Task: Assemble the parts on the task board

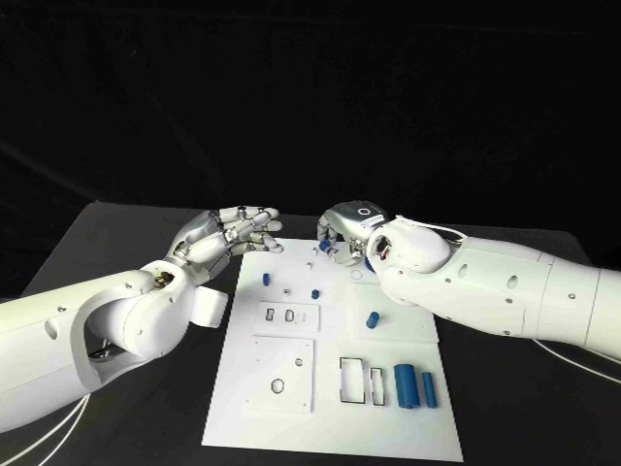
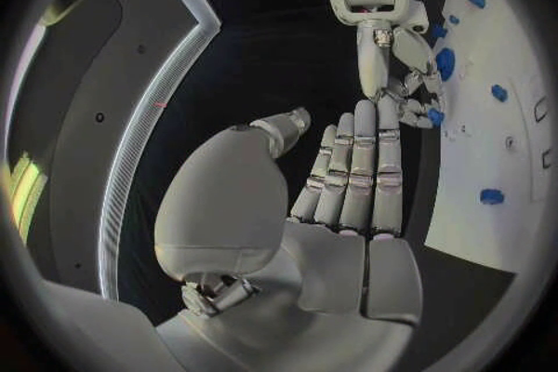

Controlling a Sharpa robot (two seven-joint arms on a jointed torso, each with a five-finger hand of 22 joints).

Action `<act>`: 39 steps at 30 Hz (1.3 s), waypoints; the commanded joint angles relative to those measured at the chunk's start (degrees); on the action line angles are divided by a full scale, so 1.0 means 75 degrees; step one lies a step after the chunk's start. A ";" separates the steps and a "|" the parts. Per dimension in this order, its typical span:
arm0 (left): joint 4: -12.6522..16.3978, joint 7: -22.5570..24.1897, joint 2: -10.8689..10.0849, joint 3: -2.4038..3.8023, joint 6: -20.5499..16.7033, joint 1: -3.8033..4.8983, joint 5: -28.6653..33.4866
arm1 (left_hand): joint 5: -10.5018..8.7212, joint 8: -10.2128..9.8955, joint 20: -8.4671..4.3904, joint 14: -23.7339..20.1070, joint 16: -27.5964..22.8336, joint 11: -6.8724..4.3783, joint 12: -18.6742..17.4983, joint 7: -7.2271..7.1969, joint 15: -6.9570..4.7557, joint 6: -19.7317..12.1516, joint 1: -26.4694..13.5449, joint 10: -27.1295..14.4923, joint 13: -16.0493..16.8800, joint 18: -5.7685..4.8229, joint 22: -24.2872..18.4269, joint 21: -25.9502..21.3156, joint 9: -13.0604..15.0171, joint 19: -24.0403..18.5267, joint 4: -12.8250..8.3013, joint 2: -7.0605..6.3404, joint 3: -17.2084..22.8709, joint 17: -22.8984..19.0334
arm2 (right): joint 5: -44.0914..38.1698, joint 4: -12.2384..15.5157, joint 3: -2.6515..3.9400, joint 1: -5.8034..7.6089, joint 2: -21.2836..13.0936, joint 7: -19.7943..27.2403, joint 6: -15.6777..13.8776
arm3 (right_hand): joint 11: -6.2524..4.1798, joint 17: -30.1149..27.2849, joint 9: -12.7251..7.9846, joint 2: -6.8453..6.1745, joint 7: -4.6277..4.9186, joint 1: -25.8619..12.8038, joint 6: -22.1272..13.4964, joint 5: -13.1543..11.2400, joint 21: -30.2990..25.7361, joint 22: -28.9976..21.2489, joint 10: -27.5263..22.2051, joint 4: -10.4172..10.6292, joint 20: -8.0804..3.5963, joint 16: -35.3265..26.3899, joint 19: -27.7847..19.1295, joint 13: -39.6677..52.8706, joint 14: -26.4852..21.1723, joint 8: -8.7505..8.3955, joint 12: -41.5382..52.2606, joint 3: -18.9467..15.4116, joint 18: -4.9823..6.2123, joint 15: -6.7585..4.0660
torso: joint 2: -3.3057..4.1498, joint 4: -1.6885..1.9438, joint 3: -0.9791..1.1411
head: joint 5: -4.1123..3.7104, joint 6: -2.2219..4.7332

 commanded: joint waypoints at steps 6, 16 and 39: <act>0.0012 0.0102 0.0030 0.0010 0.0034 0.0020 0.0033 | 0.0008 -0.0001 0.0006 -0.0028 -0.0052 -0.0001 -0.0030 0.0267 -0.0010 -0.0011 -0.0019 -0.0008 0.0008 0.0029 -0.0012 -0.0029 0.0010 -0.0003 0.0012 0.0065 0.0033 -0.0008 | 0.0056 -0.0178 0.0005 -0.0006 0.0187 0.0038 -0.0062 | 0.0020 -0.0006 0.0870 -0.0003 0.0025 -0.0056 -0.0072 0.0045 -0.0043 0.0013 -0.0088 0.0027 0.0016 0.0020 -0.0063 -0.0006 -0.0026 0.0373 -0.0033 0.0053 -0.0117 0.0014 | 0.0034 0.0015 -0.0016 | 0.0002 0.0008; 0.0026 0.0078 0.0023 0.0012 0.0064 0.0030 0.0033 | 0.0007 0.0001 0.0006 -0.0015 -0.0062 -0.0002 -0.0029 0.0267 -0.0012 -0.0010 -0.0020 -0.0004 0.0010 0.0031 -0.0017 -0.0029 0.0016 0.0006 0.0009 0.0058 0.0033 -0.0010 | 0.0098 -0.0356 0.0005 -0.0033 0.0337 0.0112 -0.0001 | 0.0030 0.0003 0.0884 -0.0012 0.0033 -0.0066 -0.0098 0.0044 -0.0043 0.0018 -0.0111 0.0035 0.0021 0.0035 -0.0062 -0.0010 -0.0023 0.0370 -0.0039 0.0061 -0.0118 0.0020 | 0.0045 0.0024 -0.0016 | 0.0032 -0.0008; -0.0006 0.0060 0.0049 0.0014 0.0092 0.0054 0.0033 | 0.0007 -0.0004 0.0009 -0.0012 -0.0077 0.0003 -0.0034 0.0272 -0.0009 -0.0021 -0.0031 -0.0014 0.0008 0.0030 -0.0024 -0.0034 0.0018 0.0008 0.0015 0.0051 0.0030 -0.0015 | 0.0206 -0.0487 0.0003 -0.0085 0.0444 0.0139 0.0208 | 0.0217 -0.0491 0.0879 -0.0261 0.0225 -0.0214 -0.0669 0.0046 -0.0403 -0.0448 -0.0645 0.0139 0.0133 -0.0271 -0.0369 -0.0130 -0.0208 0.0050 -0.0252 0.0159 -0.0029 0.0168 | 0.0067 0.0011 -0.0023 | 0.0053 -0.0086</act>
